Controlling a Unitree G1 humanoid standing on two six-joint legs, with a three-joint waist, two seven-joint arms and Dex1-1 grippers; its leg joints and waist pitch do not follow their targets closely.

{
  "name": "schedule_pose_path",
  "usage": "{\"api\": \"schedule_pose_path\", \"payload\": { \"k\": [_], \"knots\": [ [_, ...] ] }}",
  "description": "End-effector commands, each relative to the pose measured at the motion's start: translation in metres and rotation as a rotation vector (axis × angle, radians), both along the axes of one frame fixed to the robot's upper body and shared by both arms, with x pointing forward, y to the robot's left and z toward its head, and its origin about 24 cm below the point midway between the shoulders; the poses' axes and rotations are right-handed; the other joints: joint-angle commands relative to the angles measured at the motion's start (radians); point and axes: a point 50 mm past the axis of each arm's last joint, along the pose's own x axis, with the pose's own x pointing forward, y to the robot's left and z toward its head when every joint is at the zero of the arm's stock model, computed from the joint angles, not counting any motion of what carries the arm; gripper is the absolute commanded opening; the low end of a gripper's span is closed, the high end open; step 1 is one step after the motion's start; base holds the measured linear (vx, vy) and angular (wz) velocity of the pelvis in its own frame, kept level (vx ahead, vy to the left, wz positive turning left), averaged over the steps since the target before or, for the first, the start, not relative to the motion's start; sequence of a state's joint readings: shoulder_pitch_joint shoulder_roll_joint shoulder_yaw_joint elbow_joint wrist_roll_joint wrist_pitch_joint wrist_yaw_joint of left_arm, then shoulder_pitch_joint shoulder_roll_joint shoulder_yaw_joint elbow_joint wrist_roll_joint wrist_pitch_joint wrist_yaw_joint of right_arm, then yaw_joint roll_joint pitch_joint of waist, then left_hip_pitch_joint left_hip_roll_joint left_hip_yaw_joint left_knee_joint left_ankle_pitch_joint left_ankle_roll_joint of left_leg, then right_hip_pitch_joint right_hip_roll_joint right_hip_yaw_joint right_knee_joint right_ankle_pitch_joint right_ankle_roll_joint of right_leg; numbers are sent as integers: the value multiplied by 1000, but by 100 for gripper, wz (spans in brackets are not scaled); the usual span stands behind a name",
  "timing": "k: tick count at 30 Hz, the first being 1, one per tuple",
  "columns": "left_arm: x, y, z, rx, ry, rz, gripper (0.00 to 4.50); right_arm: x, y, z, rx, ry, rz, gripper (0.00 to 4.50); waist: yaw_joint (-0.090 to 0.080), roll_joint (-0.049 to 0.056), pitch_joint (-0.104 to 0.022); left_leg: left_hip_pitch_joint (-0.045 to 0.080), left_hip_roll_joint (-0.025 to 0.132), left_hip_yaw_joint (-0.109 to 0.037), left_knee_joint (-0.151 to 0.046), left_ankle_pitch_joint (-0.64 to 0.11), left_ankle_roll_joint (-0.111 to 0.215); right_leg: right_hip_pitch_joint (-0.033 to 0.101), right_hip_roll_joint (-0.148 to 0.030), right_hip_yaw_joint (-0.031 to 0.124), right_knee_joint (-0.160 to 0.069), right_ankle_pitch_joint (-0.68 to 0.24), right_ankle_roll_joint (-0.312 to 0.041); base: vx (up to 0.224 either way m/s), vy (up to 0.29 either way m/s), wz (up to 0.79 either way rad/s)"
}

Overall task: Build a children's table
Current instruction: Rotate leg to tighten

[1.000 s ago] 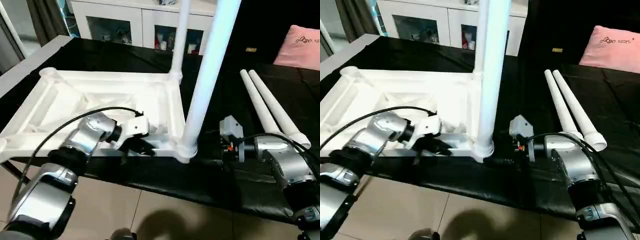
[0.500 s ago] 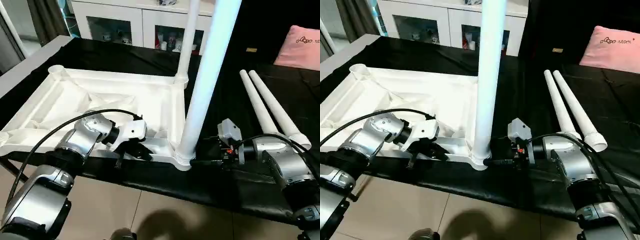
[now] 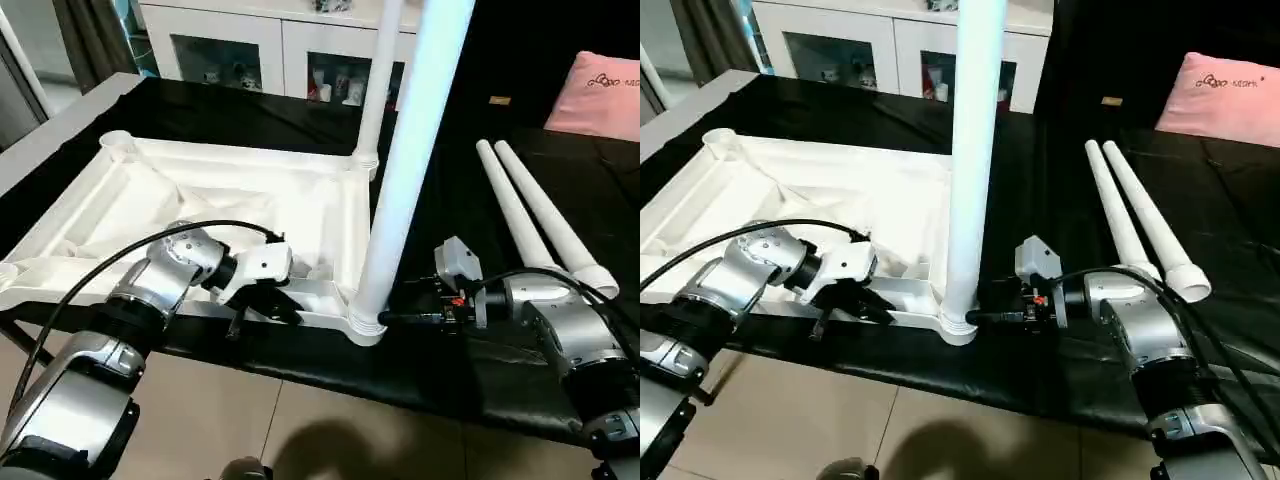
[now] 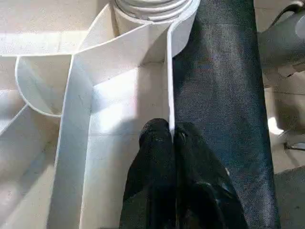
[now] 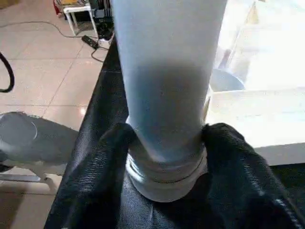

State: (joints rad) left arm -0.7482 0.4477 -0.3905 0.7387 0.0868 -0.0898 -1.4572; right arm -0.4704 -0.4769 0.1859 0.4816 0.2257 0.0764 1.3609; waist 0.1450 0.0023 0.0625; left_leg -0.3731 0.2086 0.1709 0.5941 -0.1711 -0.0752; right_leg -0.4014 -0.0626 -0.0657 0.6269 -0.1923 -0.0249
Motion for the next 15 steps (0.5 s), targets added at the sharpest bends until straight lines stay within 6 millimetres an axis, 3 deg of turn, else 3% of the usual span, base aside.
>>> {"api": "schedule_pose_path", "payload": {
  "k": [1,5,15],
  "knots": [
    [-4,-10,-1,6,-4,-59,0,-3,6,-5,-17,27,39,290,-2,6,-79,14,27,-4,-63,-194,30,56,-76,44,-72,-117,-238,0,0,0],
    [-4,-11,-1,7,-3,-59,0,-4,7,-8,-55,-13,41,323,-1,6,-79,14,26,-3,-62,-187,32,55,-76,44,-70,-100,-240,0,0,0],
    [-5,-11,-3,10,4,-61,0,-2,12,-10,-25,5,27,323,-2,8,-79,16,28,-4,-64,-199,29,55,-76,44,-70,-100,-244,0,0,0]
  ]
}}
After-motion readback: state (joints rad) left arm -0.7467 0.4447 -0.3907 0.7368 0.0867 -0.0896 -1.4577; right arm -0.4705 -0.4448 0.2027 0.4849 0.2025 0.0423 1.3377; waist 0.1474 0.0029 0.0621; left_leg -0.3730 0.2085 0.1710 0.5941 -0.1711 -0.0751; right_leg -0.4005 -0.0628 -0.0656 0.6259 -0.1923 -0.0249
